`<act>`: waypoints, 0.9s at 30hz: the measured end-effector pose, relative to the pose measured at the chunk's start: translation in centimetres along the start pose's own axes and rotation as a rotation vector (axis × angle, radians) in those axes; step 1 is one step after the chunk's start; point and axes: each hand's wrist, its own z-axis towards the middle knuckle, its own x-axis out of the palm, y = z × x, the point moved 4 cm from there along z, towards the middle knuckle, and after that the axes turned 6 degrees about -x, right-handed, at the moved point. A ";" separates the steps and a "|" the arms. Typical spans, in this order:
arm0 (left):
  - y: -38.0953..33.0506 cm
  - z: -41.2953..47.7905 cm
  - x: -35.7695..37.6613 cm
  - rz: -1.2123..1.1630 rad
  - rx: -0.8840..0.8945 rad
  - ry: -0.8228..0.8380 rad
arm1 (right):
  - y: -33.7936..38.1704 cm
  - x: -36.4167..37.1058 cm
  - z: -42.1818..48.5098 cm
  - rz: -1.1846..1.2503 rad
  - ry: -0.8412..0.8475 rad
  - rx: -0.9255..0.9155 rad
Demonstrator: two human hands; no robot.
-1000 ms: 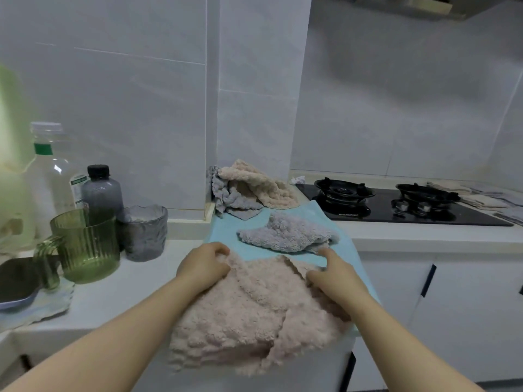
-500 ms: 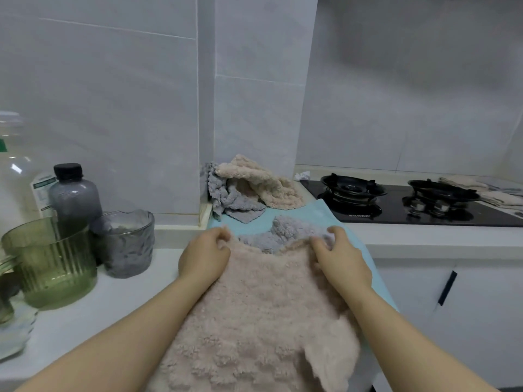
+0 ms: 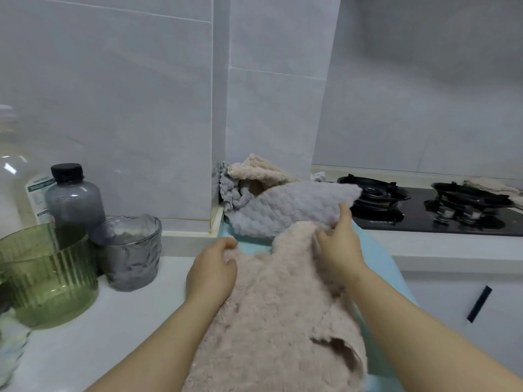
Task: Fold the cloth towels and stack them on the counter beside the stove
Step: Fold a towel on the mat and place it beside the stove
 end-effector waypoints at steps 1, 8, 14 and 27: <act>0.0 0.0 0.0 0.004 0.007 0.001 | -0.3 0.4 -0.3 -0.098 0.057 0.019; 0.1 -0.2 -0.1 -0.010 0.028 0.015 | -3.4 0.4 -2.3 -0.647 0.238 0.132; -0.3 -0.4 -0.2 0.008 0.043 0.047 | -3.3 0.1 -2.2 -0.475 0.250 0.067; -5.5 1.8 1.7 0.379 0.182 0.266 | -4.0 -6.1 -2.9 -0.311 0.025 0.111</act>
